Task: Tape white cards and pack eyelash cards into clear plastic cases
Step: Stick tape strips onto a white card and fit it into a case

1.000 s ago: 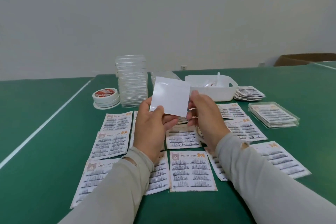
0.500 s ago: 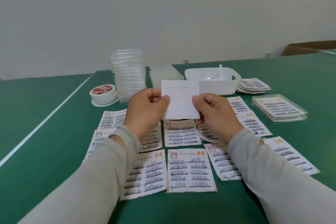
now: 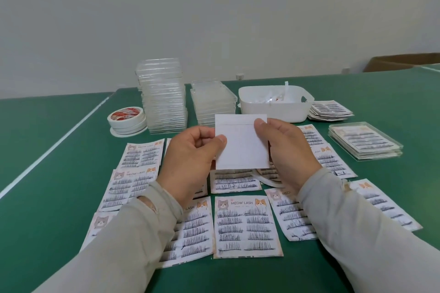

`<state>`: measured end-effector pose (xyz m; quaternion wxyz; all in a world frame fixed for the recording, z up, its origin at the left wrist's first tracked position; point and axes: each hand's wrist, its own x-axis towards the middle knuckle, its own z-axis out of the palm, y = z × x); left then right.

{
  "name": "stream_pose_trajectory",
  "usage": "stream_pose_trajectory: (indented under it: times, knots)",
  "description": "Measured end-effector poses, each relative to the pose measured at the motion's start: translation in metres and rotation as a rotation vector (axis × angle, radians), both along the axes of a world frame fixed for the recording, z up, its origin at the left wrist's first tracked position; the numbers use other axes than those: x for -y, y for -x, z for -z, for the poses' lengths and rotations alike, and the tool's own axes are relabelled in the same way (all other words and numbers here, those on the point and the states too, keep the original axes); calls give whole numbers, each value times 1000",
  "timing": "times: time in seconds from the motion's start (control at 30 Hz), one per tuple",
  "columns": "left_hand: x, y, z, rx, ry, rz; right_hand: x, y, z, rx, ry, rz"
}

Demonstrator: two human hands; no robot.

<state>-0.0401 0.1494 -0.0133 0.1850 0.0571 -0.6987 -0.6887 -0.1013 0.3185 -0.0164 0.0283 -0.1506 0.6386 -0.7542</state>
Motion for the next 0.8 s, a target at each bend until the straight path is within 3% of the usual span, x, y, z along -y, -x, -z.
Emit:
stream_pose_trajectory:
  times: [0.17,0.3,0.53,0.8]
  knots:
    - [1,0,0,1,-47,15,3,5,1,94,63,32]
    - [0,0,1,-12,-10,50,3,-1,3,30,74,-101]
    - [-4,-3,3,-10,38,126,6,-7,-2,76,61,-14]
    - [-3,-4,-1,-64,-15,96,5,-12,-4,163,188,-229]
